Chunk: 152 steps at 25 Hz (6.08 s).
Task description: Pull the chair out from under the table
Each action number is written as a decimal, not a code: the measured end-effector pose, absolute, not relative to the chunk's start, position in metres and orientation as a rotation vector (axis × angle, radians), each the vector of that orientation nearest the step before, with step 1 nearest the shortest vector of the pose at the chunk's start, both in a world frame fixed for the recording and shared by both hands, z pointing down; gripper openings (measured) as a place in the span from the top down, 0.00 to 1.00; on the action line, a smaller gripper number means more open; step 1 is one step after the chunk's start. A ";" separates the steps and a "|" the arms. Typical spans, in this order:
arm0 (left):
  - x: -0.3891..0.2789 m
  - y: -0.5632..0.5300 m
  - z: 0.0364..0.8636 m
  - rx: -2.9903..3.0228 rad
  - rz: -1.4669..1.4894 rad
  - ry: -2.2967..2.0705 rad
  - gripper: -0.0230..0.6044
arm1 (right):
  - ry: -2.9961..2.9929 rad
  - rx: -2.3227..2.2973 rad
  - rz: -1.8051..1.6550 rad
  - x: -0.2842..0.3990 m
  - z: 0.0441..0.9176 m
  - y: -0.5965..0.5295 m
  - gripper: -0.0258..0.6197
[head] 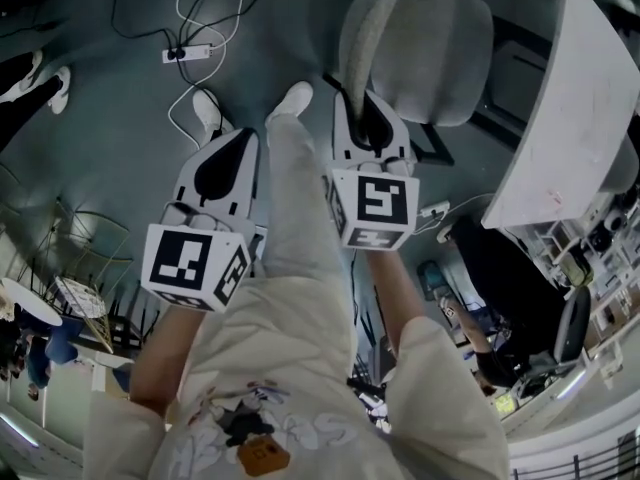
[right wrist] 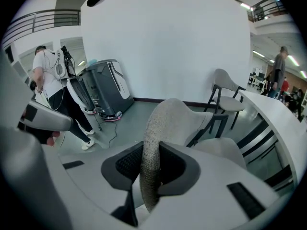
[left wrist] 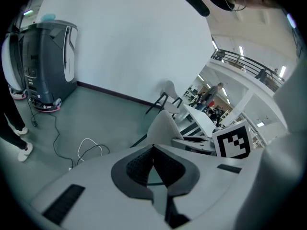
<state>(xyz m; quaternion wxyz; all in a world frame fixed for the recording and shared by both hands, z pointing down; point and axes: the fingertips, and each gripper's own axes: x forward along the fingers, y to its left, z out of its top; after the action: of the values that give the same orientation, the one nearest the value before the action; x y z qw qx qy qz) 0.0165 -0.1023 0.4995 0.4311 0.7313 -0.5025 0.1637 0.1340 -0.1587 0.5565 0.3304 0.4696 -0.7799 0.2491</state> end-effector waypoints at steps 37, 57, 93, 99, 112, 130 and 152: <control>-0.087 -0.067 0.504 1.801 0.401 -1.296 0.95 | -2.168 1.137 0.742 -0.022 0.552 -0.129 0.82; -0.163 -0.052 0.505 1.742 0.353 -1.376 0.95 | -2.224 1.025 0.762 -0.116 0.552 -0.104 0.82; -0.261 -0.043 0.493 1.695 0.341 -1.484 0.95 | -2.369 0.792 0.912 -0.234 0.556 -0.086 0.75; -0.261 -0.042 0.457 1.728 0.374 -1.490 0.95 | -2.287 0.779 1.042 -0.231 0.548 -0.085 0.73; -0.239 -0.039 0.366 1.873 0.362 -1.506 0.95 | -2.298 0.899 1.036 -0.177 0.462 -0.073 0.74; -0.121 -0.074 0.246 2.175 0.300 -1.448 0.95 | -2.627 0.994 0.716 -0.066 0.271 -0.073 0.85; -0.064 -0.094 0.196 2.384 0.357 -1.415 0.95 | -2.746 1.278 0.521 -0.016 0.203 -0.109 0.89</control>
<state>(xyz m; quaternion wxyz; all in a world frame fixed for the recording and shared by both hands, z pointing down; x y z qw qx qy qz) -0.0642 -0.0936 0.1956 0.1724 0.8402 -0.4986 0.1257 -0.0164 -0.1090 0.2029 0.0344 0.4155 -0.8930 0.1694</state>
